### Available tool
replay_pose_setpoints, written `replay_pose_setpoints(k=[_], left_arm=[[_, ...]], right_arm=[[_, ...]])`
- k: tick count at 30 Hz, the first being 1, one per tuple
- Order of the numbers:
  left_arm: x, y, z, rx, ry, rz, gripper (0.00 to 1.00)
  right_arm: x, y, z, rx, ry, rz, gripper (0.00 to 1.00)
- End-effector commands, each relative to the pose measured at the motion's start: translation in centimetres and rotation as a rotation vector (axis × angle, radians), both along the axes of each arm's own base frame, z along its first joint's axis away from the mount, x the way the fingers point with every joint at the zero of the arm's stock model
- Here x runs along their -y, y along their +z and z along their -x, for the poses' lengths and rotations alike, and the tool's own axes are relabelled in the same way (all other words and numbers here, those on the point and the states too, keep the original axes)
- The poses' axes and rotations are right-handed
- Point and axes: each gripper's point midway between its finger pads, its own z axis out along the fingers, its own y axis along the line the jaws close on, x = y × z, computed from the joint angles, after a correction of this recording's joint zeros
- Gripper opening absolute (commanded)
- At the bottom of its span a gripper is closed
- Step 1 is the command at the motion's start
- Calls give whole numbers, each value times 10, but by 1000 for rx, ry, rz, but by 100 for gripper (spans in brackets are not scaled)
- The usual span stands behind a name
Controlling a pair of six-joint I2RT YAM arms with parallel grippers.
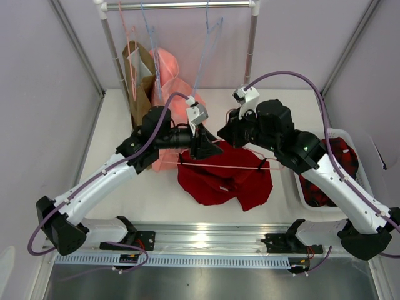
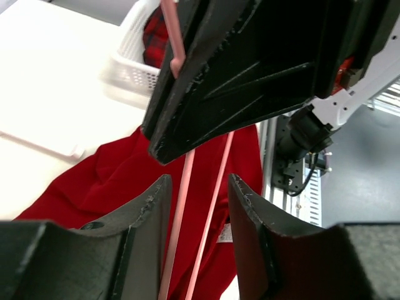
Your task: Place the skirt on the hanger
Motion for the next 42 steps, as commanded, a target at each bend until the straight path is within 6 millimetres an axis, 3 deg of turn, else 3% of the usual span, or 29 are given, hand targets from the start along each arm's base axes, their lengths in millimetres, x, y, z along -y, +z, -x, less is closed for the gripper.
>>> replay_pose_setpoints(k=[1,9,13,23,29,35,42], left_arm=[[8,12,11,0,-82,77,45],[8,10,15,-7,-86,106,43],[6,4,17,-34,-83,109,36],[8,11,24,-29,-116,151,23],[8,13,28,-43,-136,163,0],[6,26,36,-45,-152,207,0],[4,35,28,-104,-78,227,0]], right_arm=[[-5,44,-1,96,14,-86,0],[-11,45,-3,97,23,-90,0],[-13,46,-4,101,21,-92,0],[-13,47,-6,109,16,-89,0],[-14,48,-7,113,17,-94,0],[-15,48,-8,114,11,-92,0],[-14,48,-10,111,-3,-90,0]])
